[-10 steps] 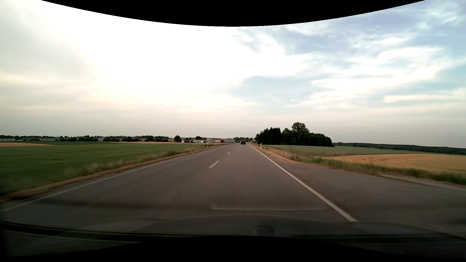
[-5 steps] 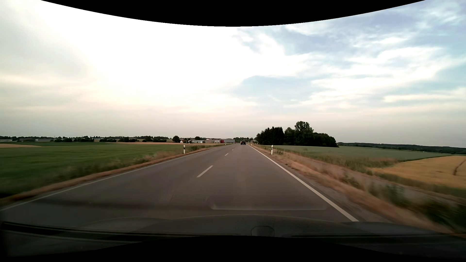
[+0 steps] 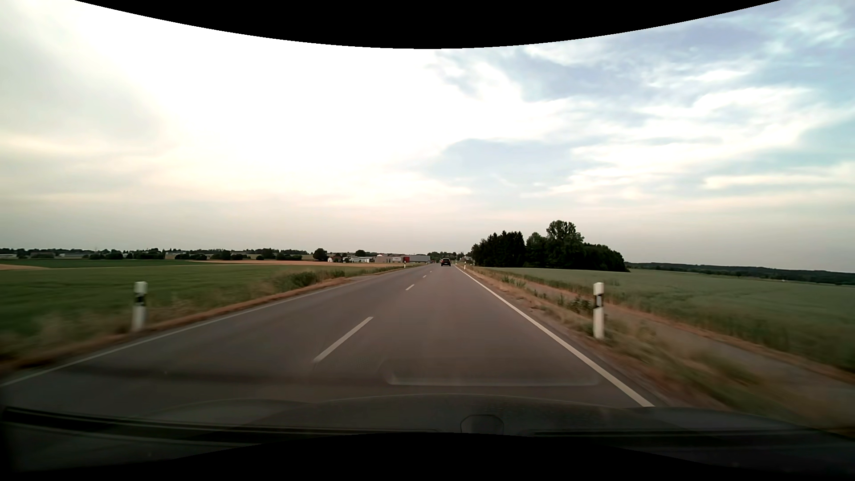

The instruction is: Follow the waypoints while adhering to traffic rules and regulations

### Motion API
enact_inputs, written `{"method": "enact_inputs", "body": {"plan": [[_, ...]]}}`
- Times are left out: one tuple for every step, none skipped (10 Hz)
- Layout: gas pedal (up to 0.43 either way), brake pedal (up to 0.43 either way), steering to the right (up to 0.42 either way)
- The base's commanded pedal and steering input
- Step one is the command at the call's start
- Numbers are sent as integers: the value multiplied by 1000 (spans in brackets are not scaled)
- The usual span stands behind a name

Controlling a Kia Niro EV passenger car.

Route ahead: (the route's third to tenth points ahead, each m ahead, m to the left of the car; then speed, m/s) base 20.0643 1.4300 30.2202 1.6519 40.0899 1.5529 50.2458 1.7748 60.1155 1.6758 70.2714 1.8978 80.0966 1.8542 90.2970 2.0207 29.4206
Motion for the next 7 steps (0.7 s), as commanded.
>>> {"method": "enact_inputs", "body": {"plan": [[20,6,1],[20,6,1],[20,6,1],[20,6,1],[20,6,1],[20,6,1],[20,6,1]]}}
